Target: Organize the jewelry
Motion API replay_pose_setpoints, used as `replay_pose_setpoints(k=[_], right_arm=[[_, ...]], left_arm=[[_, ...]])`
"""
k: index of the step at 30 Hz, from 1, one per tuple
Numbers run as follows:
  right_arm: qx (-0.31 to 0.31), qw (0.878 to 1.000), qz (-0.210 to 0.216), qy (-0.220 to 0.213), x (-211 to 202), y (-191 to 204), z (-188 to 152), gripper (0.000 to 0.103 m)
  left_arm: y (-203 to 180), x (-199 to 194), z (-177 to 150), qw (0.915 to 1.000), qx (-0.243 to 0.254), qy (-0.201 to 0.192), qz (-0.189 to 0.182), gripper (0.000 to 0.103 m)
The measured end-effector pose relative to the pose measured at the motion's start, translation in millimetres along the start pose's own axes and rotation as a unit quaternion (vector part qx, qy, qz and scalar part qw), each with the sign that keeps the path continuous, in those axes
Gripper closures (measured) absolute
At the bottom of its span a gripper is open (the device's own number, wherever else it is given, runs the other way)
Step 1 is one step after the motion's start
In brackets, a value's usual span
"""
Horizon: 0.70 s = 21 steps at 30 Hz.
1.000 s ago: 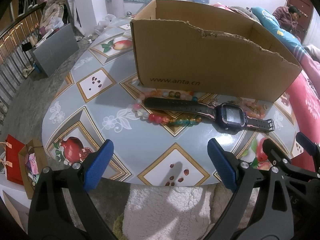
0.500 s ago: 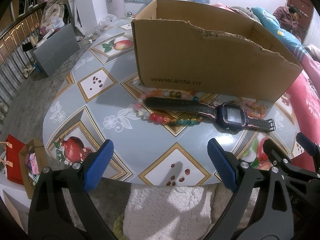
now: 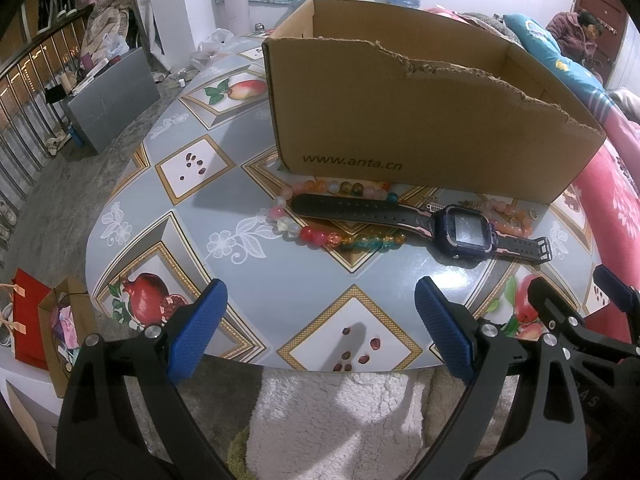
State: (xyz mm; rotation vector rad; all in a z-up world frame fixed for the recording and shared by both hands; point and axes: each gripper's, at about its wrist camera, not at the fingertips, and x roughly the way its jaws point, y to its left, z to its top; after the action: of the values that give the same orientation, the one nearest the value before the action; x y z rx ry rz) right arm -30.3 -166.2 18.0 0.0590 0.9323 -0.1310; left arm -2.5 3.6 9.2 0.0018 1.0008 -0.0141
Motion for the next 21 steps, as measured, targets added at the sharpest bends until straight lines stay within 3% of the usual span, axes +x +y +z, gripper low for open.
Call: replay_pose_setpoints(k=[21], right_arm=[[0.0, 1.0, 0.015, 0.001, 5.2, -1.5, -1.4, 0.005]], left_arm=[[8.1, 7.4, -0.9, 1.0, 0.002, 0.002, 0.007, 0.012]])
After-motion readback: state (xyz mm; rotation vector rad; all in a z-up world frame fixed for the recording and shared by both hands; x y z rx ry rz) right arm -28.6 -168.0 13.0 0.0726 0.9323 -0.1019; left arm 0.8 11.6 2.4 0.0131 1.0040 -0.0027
